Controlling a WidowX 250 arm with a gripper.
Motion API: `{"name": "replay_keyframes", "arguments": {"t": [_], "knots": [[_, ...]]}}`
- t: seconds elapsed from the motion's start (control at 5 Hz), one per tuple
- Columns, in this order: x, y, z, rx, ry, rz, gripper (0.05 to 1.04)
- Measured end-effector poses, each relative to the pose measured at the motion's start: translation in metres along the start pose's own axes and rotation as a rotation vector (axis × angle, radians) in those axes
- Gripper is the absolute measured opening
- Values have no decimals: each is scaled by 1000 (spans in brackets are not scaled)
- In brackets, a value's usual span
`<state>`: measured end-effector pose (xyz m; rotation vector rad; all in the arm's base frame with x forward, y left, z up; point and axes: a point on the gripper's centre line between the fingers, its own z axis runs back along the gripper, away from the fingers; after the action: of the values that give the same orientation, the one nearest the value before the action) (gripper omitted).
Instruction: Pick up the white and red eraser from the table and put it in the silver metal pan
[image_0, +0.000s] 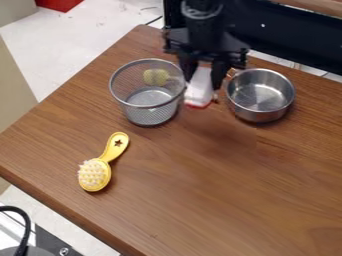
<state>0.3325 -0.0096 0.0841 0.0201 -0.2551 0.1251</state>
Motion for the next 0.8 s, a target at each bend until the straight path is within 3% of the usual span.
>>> {"name": "replay_keyframes", "arguments": {"t": [0.4, 0.8], "knots": [[53, -17, -20, 25, -17, 32, 494], [80, -44, -36, 25, -47, 67, 494]]}}
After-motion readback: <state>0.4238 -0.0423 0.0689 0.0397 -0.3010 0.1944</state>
